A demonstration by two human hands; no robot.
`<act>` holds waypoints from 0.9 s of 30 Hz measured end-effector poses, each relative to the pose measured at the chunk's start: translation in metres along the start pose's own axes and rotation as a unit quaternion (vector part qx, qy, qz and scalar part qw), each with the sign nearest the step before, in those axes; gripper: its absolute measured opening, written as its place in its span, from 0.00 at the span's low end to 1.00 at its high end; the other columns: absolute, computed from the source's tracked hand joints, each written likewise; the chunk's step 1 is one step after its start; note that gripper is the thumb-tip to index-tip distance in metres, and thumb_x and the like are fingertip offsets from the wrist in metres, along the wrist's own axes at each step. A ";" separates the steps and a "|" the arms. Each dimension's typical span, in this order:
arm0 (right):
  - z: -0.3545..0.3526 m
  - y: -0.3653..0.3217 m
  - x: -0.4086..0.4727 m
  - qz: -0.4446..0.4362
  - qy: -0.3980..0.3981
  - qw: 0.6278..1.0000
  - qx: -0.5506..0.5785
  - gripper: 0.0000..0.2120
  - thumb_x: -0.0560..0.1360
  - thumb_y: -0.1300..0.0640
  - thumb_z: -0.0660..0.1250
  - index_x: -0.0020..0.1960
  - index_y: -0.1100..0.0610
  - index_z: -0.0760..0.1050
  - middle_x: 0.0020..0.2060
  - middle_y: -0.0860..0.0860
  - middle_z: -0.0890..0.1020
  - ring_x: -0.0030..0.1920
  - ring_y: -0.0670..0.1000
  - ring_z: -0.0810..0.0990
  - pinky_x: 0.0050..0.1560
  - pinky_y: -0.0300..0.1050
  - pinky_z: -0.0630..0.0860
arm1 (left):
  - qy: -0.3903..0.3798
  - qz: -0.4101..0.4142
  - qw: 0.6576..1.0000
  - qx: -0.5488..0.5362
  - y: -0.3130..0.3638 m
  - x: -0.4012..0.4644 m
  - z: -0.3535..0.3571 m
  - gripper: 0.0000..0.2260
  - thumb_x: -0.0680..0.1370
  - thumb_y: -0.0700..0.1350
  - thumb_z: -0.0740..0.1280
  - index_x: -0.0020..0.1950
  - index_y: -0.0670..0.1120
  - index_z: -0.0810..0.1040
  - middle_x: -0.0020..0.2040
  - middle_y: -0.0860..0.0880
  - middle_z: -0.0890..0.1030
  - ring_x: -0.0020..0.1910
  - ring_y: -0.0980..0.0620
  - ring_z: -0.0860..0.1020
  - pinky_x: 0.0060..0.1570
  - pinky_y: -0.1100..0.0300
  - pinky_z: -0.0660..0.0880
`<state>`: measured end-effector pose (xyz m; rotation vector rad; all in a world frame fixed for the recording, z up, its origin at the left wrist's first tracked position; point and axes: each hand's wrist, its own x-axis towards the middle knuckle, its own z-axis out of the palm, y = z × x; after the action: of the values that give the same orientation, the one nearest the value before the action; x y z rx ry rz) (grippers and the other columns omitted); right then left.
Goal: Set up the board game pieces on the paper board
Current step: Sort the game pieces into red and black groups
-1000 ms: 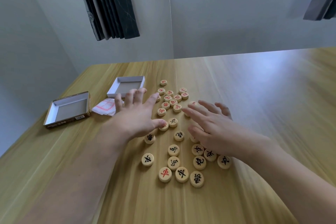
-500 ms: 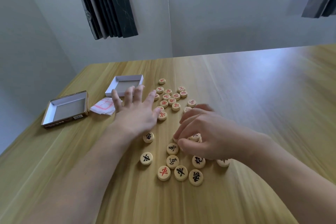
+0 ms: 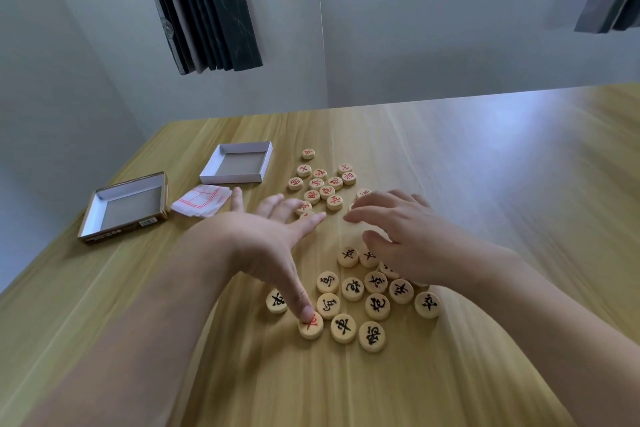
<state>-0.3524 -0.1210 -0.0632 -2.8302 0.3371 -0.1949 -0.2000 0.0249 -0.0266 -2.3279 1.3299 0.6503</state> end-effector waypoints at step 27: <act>0.020 0.039 0.041 0.083 0.053 0.979 0.180 0.21 0.81 0.57 0.53 0.73 0.47 0.64 0.73 0.42 0.64 0.73 0.45 0.60 0.73 0.40 0.54 | 0.230 -0.002 0.895 -0.381 -0.025 0.115 -0.039 0.24 0.83 0.49 0.53 0.79 0.47 0.55 0.79 0.51 0.53 0.77 0.50 0.55 0.75 0.50 0.56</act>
<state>-0.3175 -0.1619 -0.0898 -2.4265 0.5024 -0.3366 -0.1187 -0.0639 -0.0570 -3.2814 1.4264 0.7438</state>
